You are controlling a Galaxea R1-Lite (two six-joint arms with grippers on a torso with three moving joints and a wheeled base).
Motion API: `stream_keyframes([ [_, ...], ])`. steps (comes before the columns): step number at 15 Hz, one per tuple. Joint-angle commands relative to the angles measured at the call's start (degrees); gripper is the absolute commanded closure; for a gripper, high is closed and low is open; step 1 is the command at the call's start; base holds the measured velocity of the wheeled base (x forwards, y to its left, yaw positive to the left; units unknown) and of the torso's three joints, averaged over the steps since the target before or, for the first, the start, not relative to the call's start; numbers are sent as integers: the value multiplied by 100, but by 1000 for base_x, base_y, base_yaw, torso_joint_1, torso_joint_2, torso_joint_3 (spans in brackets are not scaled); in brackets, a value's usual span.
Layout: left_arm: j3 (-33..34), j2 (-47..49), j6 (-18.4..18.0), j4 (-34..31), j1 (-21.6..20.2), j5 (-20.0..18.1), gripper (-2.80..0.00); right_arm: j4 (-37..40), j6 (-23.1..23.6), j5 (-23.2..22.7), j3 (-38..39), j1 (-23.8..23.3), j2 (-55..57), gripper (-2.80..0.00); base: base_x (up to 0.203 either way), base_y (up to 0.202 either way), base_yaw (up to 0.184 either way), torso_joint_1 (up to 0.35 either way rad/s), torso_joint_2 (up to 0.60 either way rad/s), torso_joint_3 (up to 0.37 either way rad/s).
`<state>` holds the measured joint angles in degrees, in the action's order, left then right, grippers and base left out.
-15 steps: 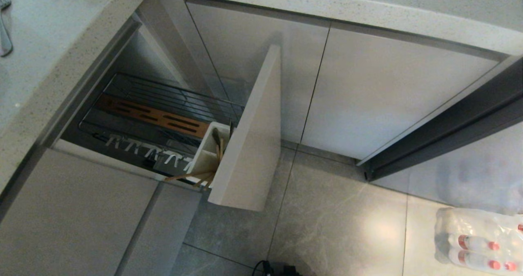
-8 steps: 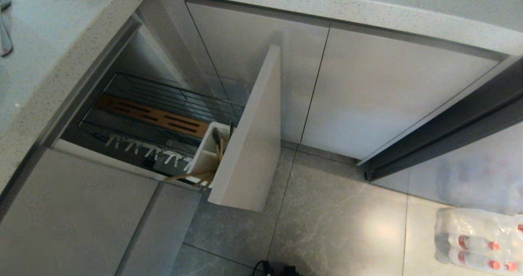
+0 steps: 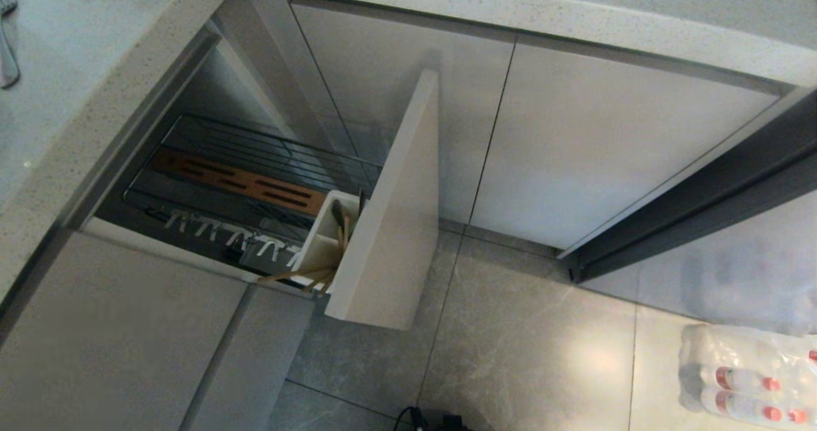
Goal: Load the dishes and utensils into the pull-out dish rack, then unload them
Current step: Take the chopsticks out of the cupboard
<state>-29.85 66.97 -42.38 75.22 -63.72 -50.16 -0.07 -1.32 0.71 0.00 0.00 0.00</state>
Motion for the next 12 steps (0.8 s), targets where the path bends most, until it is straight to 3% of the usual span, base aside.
stream_keyframes([
  [1,-70,54,-25,37,0,-15,0,-1,0,0,0,0,9,0,0,0,0,0,0,0],
  [5,-371,234,-16,-178,23,6,0,-1,-5,0,0,0,1,0,0,0,0,0,0,0],
  [12,-1108,701,-16,-315,532,179,0,-1,0,0,0,0,9,0,0,0,0,0,0,0],
])
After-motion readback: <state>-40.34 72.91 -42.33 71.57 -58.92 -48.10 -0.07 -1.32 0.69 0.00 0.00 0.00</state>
